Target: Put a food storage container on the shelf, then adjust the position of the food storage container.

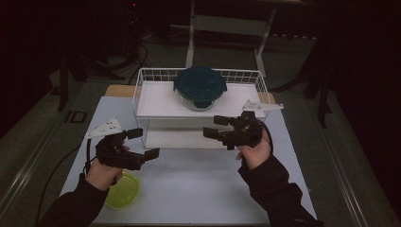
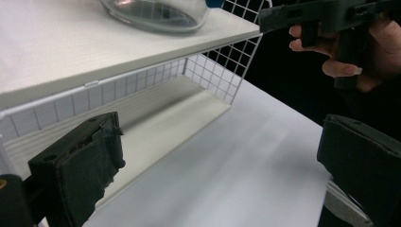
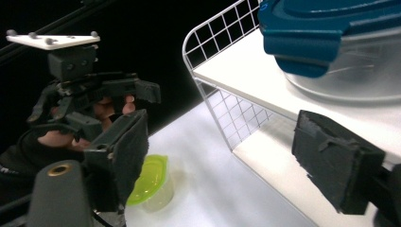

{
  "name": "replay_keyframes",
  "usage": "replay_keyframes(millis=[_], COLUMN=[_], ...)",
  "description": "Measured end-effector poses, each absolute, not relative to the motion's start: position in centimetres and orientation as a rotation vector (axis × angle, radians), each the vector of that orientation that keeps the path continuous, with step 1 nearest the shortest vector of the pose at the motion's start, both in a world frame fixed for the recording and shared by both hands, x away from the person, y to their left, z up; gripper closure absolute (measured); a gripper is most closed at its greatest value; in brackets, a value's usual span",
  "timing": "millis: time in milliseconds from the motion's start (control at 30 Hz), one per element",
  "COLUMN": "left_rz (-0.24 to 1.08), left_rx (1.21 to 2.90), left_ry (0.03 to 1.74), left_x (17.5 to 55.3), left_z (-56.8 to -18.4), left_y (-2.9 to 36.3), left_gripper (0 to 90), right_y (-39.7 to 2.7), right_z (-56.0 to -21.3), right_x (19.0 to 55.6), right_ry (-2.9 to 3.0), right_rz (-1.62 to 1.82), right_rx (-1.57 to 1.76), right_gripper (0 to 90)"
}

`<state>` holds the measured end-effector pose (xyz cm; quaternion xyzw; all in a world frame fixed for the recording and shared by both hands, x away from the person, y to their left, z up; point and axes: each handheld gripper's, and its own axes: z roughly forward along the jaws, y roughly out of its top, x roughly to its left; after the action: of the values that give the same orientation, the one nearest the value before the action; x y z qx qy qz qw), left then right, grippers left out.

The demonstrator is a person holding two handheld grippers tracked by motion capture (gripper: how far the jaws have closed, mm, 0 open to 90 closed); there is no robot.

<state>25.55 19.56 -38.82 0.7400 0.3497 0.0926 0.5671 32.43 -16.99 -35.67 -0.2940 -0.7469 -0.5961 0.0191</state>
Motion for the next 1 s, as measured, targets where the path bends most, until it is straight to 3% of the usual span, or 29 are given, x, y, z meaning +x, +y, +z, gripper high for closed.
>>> replay_keyframes(millis=[200,667,1000], left_rz=[0.229,0.325,0.324], left_rx=[1.735,1.804,1.805], left_ry=[0.853,0.868,0.911], left_x=[25.0,22.5,20.8], left_z=[-39.6,-39.9,-41.1], left_y=[20.5,23.3,26.1], left_gripper=[0.7,10.1,20.7], right_y=[-18.4,-21.4,-23.2], right_z=[-36.2,-38.7,-40.6], right_x=[31.0,27.6,25.6], right_ry=[-2.373,-2.397,-2.38], right_rz=[-1.877,-1.89,-1.906], right_rx=[-0.909,-0.916,-0.941], right_gripper=[18.1,18.1,18.1])
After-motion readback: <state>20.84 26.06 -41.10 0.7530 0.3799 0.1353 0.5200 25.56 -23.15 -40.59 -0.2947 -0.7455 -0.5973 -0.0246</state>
